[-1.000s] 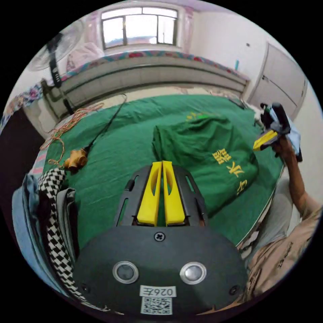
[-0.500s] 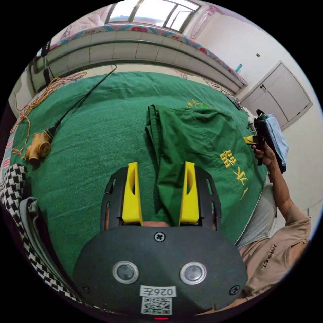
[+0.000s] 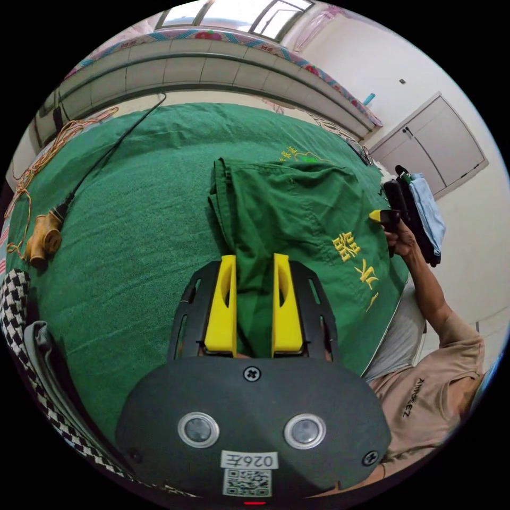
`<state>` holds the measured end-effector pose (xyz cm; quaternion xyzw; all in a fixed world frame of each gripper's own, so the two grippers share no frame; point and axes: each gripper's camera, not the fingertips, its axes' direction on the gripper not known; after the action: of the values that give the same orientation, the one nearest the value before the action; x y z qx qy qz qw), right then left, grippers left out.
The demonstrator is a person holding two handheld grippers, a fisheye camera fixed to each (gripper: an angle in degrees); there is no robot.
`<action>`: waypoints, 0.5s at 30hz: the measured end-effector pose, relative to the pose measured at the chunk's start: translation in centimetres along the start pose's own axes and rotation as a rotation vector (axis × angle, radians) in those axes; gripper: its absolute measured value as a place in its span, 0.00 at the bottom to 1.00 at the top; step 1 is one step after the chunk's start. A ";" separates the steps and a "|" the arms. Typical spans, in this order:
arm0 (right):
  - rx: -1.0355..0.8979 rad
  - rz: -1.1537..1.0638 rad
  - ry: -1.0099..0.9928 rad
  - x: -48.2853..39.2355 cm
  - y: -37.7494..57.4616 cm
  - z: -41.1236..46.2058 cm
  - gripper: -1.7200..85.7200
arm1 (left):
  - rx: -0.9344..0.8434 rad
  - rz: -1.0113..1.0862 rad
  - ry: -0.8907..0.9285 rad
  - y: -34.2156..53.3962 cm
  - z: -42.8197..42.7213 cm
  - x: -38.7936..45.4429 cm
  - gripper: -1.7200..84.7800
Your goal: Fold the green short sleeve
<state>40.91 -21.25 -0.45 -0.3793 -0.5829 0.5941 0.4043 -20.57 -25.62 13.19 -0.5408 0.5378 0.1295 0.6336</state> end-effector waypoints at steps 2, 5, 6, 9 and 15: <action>-0.005 -0.009 0.029 -0.5 -0.1 0.5 0.14 | -0.004 0.034 -0.052 0.4 -0.4 0.6 0.14; -0.024 -0.026 0.024 -1.4 -0.4 1.6 0.13 | -0.007 0.093 -0.107 1.0 -1.2 1.8 0.10; -0.054 -0.036 -0.001 -1.8 -0.5 2.6 0.12 | -0.010 0.102 -0.105 1.1 -1.4 2.0 0.09; -0.061 -0.046 0.037 -3.0 -0.6 4.9 0.10 | -0.006 0.085 -0.079 1.8 -2.1 1.5 0.09; -0.042 -0.003 -0.011 -4.3 -0.6 6.5 0.09 | 0.012 -0.058 0.137 3.8 -3.4 -2.1 0.10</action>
<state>36.63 -27.70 0.25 -0.3838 -0.5978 0.5832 0.3939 -26.02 -26.07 13.42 -0.5599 0.5648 0.0708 0.6021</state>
